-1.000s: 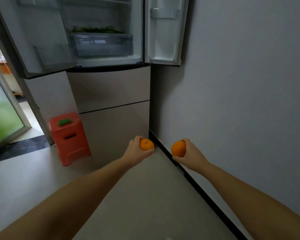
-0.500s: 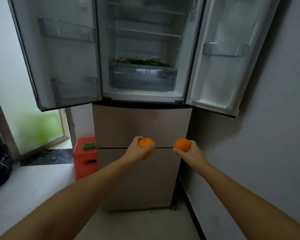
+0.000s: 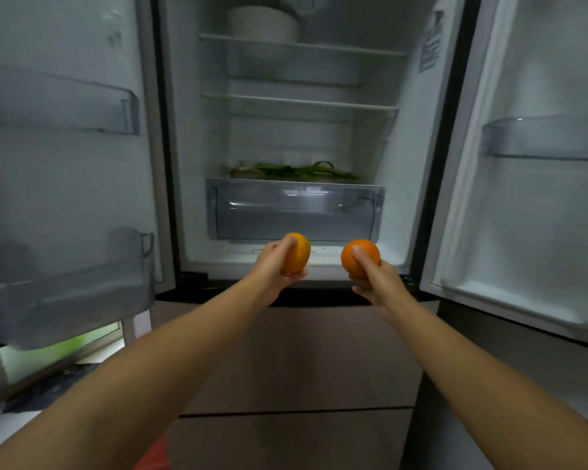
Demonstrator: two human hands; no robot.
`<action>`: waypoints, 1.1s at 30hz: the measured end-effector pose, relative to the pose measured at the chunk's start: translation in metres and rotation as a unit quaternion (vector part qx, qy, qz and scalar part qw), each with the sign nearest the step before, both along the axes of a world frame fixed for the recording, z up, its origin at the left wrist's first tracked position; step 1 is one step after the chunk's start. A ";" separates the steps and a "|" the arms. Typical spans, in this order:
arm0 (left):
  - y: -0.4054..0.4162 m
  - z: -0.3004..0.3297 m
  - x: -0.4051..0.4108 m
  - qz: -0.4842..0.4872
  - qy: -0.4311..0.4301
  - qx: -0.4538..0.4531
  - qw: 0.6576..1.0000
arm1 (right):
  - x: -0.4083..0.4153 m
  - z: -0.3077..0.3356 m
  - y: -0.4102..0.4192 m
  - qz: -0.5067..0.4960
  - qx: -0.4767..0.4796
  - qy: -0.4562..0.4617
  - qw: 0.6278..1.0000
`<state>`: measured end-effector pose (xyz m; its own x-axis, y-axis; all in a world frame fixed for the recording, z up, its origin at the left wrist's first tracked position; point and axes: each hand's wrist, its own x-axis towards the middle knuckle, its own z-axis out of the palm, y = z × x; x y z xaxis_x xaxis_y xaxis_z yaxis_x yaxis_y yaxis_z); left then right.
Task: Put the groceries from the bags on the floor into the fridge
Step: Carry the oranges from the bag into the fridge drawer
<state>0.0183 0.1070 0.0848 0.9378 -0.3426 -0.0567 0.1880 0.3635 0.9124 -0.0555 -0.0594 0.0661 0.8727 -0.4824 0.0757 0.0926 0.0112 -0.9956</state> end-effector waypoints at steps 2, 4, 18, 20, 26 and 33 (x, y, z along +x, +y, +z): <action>-0.010 0.004 0.030 -0.003 0.044 -0.050 0.998 | 0.033 0.009 -0.008 0.014 0.116 -0.019 0.993; -0.021 0.006 0.057 -0.002 0.059 -0.095 0.994 | 0.068 0.018 -0.017 0.028 0.218 -0.052 0.974; -0.055 0.039 0.214 0.054 0.077 -0.214 0.972 | 0.256 0.069 -0.086 0.119 0.371 -0.144 0.909; -0.055 0.041 0.219 0.058 0.057 -0.231 0.970 | 0.260 0.072 -0.087 0.130 0.369 -0.150 0.908; -0.049 0.056 0.218 0.075 0.070 -0.336 0.936 | 0.247 0.073 -0.084 0.139 0.383 -0.148 0.901; -0.034 0.053 0.169 0.052 0.056 -0.298 0.952 | 0.195 0.078 -0.068 0.135 0.344 -0.170 0.914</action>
<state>0.1868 0.0729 0.1379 0.9677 -0.2517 0.0178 0.2068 0.8316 0.5154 0.1394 -0.1278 0.1439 0.9490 -0.2894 0.1252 0.2977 0.6912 -0.6586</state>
